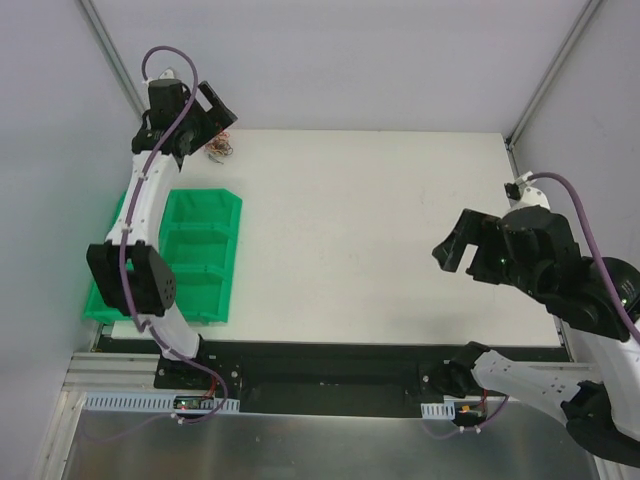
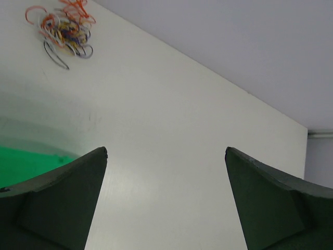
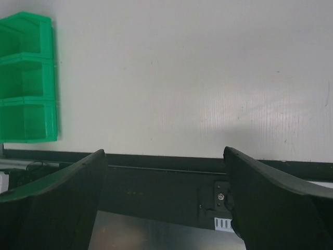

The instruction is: Untangle the cables

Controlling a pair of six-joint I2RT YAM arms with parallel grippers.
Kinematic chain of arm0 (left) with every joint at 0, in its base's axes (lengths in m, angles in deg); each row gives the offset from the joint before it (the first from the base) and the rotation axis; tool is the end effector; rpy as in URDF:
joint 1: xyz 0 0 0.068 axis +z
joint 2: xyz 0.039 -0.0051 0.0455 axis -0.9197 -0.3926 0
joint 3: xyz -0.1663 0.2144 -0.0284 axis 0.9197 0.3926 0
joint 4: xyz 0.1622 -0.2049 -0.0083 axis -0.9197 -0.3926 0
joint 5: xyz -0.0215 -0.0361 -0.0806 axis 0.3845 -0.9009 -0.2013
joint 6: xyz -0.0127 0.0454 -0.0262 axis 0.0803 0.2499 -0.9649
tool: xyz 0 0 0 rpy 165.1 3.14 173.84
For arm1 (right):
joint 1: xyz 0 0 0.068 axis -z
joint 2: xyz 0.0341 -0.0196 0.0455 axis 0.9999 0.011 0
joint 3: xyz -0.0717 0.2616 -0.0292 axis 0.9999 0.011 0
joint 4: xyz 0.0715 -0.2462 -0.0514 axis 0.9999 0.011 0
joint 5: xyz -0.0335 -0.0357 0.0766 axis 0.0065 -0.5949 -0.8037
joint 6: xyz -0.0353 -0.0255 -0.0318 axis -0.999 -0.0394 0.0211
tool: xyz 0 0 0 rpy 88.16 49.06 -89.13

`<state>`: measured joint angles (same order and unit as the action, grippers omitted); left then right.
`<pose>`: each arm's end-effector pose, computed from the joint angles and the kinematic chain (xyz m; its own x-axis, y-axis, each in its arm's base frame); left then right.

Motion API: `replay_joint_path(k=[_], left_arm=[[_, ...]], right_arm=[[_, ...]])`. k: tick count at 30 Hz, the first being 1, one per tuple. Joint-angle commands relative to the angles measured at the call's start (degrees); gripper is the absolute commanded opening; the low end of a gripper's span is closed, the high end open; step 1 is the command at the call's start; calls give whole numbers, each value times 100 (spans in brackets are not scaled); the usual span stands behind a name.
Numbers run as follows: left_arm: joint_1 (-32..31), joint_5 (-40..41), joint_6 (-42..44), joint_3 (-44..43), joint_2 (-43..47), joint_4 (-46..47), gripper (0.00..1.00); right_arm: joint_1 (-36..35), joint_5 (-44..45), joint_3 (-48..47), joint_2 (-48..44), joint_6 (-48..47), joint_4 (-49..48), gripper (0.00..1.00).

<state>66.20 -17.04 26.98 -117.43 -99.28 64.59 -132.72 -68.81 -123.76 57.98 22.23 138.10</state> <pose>0.3798 -0.0091 0.4124 -0.3391 -0.5674 -0.7504 -0.0806 0.8122 -0.5778 0.0746 0.0543 0.4617 -0.5843 0.0312 -0.8109 -0.2156 0.9574 0.1922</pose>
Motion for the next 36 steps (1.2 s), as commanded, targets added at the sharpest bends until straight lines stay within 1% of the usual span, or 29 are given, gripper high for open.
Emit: replay_joint_path(k=[1,5,7,10,12,14,18,20,22,25,28,30,31,33,34,36], left_arm=[[244,-15,518,-1079,-1339,609,93],[315,396,528,-1994,-2456,679,92],[455,450,12,-2364,-2940,723,92],[727,240,-937,-2690,-3555,960,90],[859,20,-1500,-2865,-3986,1284,84],[930,1,-2019,-3033,-4338,1566,83],[957,458,-2662,-3104,-4787,2286,84],[957,625,-2978,-3191,-5041,2385,84],[957,678,-3242,-3227,-5182,2402,84],[939,678,-3541,-3314,-5490,2455,82],[922,573,-3621,-3499,-5701,2481,79],[895,556,-3700,-3491,-5763,2490,70],[869,538,-3709,-3490,-5789,2499,63],[842,485,-3709,-3464,-5799,2525,46],[825,416,-3657,-3455,-5807,2569,35],[790,258,-3429,-3455,-5790,2613,18]], right_arm=[[484,36,-407,469,-450,-198,96],[994,53,-426,777,-328,-145,96],[1179,70,-399,848,-258,-276,96],[1320,263,-171,831,-56,-566,96],[1487,316,-48,839,163,-603,96],[1846,177,31,839,374,-532,96],[2759,-367,400,752,647,-532,96],[3138,-727,558,734,622,-663,96],[3324,-948,568,786,552,-769,96],[3412,-1115,445,979,306,-892,96],[3482,-1265,278,1181,130,-893,96],[3509,-1292,173,1278,25,-892,96],[3518,-1327,137,1313,-2,-910,96],[3570,-1414,102,1384,-81,-936,96],[3597,-1467,67,1428,-134,-954,96],[3641,-1625,-3,1533,-265,-989,96]])
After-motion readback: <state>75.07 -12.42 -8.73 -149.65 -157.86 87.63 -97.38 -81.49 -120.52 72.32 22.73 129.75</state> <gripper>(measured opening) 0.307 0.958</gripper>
